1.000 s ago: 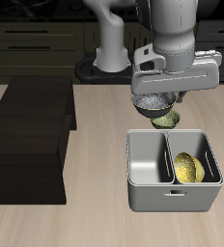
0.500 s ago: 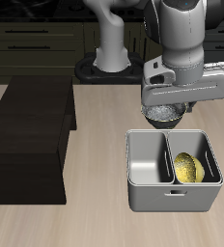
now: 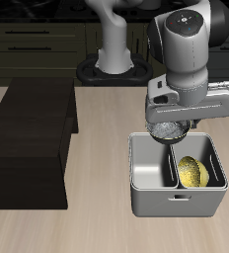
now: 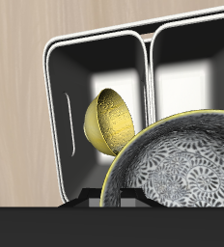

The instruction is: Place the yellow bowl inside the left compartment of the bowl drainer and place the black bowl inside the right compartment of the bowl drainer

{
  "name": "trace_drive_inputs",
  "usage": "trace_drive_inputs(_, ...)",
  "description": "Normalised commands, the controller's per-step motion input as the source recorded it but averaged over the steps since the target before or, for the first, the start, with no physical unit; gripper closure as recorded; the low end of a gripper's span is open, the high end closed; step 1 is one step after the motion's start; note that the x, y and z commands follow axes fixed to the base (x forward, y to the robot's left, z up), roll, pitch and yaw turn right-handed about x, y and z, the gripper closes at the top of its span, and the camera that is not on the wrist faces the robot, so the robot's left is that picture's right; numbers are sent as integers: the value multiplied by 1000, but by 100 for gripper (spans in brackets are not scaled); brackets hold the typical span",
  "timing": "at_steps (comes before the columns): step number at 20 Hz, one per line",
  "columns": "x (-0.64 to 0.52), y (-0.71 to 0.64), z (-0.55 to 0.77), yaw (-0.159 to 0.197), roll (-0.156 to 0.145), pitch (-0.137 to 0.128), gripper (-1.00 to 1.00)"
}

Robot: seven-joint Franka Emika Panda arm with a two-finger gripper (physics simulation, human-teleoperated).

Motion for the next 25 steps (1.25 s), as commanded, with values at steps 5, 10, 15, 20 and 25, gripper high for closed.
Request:
trace_drive_inputs(5, 81, -67, -268, 5, -17, 40, 100)
trace_drive_inputs(10, -13, -60, -133, -34, -10, 36, -100)
trace_drive_inputs(15, -50, -160, 23, -19, -24, 8, -100)
trace_drive_inputs(20, -25, -41, 91, 2, -13, -13, -100)
trace_drive_inputs(25, -123, -193, 248, 13, -56, -21, -100)
